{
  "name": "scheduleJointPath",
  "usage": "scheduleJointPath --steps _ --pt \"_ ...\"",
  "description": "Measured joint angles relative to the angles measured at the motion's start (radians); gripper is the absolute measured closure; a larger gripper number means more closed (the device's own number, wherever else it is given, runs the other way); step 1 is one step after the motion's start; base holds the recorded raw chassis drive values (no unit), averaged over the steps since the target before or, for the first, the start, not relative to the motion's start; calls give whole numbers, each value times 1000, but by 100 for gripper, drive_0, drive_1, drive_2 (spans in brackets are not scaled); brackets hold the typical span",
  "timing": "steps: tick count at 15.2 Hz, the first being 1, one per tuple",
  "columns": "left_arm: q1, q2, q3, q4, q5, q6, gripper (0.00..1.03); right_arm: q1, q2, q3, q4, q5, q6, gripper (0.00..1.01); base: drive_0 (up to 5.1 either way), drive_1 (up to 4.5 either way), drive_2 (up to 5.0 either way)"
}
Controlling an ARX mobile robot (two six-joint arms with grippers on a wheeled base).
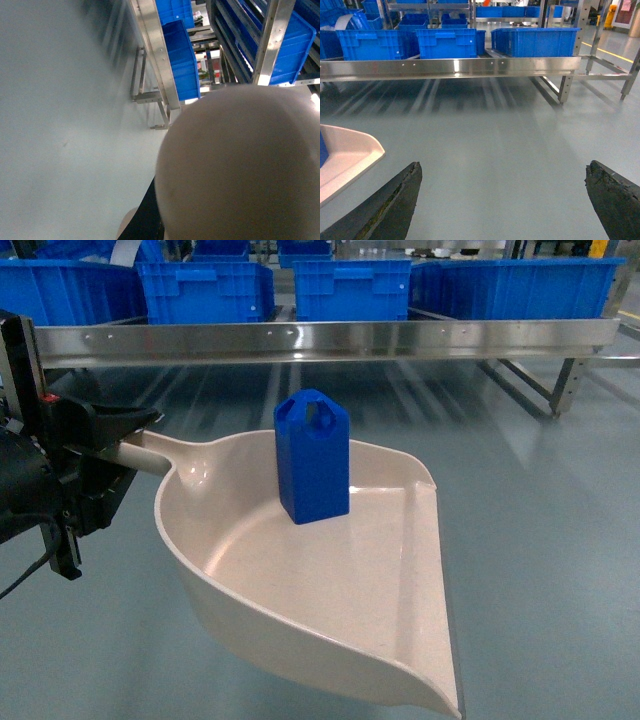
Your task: Place part in tray to right shelf
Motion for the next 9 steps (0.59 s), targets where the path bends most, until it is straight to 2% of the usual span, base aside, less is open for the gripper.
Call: scheduleJointPath --steps 9 --pt "-1 0 0 0 3 0 88 0 0 0 3 0 0 3 117 551 -316"
